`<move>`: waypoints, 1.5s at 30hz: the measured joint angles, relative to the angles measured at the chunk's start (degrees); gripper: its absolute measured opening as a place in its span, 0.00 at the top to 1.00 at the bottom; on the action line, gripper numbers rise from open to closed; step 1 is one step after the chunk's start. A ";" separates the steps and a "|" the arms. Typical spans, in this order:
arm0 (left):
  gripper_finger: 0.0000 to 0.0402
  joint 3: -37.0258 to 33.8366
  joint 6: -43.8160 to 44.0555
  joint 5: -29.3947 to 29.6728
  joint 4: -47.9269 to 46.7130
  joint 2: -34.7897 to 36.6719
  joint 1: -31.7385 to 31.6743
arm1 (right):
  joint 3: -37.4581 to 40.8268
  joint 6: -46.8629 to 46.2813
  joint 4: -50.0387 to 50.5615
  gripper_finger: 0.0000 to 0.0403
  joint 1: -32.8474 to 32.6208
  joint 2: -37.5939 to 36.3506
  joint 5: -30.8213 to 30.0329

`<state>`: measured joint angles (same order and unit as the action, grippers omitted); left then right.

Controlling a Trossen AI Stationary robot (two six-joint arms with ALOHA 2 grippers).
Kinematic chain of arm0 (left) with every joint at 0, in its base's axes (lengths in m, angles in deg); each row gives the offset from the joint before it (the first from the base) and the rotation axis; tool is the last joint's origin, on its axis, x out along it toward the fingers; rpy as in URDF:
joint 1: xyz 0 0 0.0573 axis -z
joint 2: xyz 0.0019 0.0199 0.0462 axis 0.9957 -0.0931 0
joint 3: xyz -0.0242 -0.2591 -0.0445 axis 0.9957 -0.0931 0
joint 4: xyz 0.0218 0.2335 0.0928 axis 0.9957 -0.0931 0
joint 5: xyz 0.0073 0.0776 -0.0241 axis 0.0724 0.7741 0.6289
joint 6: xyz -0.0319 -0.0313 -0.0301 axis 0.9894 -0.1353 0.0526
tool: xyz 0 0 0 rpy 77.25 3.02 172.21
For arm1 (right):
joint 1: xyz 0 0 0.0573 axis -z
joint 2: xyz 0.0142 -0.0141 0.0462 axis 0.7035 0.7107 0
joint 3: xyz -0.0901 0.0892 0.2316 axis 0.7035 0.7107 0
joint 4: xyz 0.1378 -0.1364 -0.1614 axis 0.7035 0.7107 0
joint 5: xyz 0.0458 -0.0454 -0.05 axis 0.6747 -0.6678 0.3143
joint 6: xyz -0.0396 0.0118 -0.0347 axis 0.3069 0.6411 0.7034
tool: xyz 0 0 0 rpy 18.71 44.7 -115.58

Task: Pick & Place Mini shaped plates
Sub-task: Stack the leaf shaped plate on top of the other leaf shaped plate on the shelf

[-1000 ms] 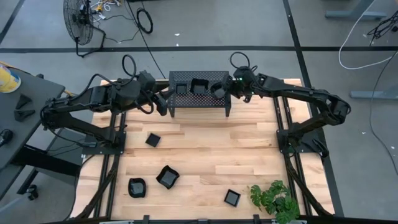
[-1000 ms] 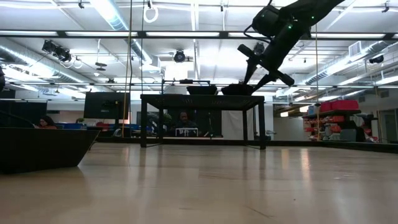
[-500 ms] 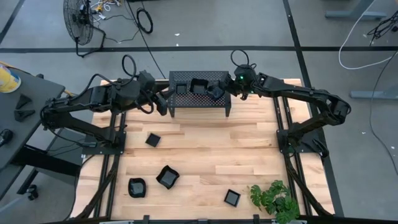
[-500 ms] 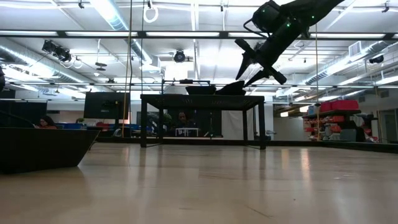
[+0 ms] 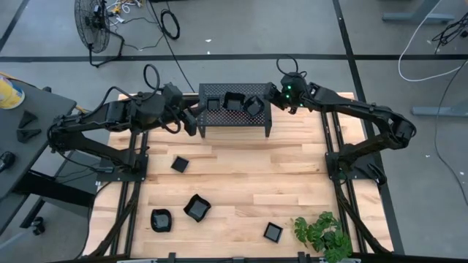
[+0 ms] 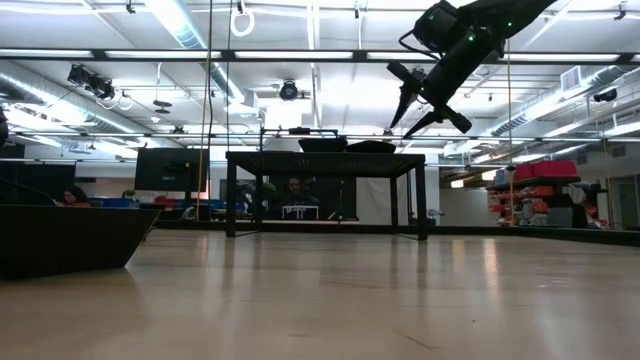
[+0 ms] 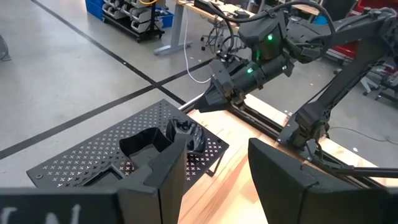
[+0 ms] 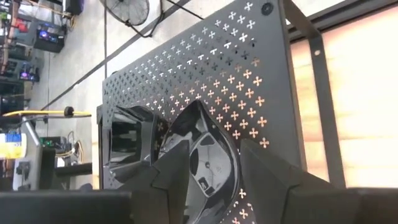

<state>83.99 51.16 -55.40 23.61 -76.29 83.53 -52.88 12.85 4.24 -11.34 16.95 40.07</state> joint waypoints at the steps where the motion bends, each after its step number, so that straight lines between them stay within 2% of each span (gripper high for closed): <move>1: 0.56 0.00 0.00 0.00 0.14 0.00 0.00 | 0.00 0.15 0.00 0.64 0.00 0.00 0.05; 11: 0.56 0.00 -0.07 0.02 0.15 0.00 -0.03 | 0.00 5.92 0.03 0.64 -2.52 0.00 1.76; 18: 0.56 0.00 -0.07 0.04 0.15 0.00 -0.04 | 0.00 14.18 -0.50 0.64 -3.08 0.00 1.88; 23: 0.56 0.00 -0.04 0.07 0.14 0.00 -0.04 | 0.00 14.19 -2.12 0.64 -3.10 0.00 3.98; 29: 0.56 0.00 -0.04 0.09 0.14 0.00 -0.04 | 0.00 14.53 -6.38 0.73 -3.35 -0.03 7.09; 39: 0.56 0.00 -0.07 1.09 0.38 0.00 -0.04 | 0.00 12.92 -9.44 0.97 -3.49 -0.03 8.09; 42: 0.56 0.00 -0.07 1.16 0.76 0.00 -0.04 | 0.00 11.44 -14.29 0.99 -3.48 -0.03 8.91; 45: 0.56 0.00 -0.08 1.20 0.83 0.00 -0.04 | -1.21 10.67 -13.34 0.99 -3.45 -0.03 9.11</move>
<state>83.99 51.08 -54.20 24.44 -76.29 83.49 -54.09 23.52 -9.10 -14.79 16.92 49.18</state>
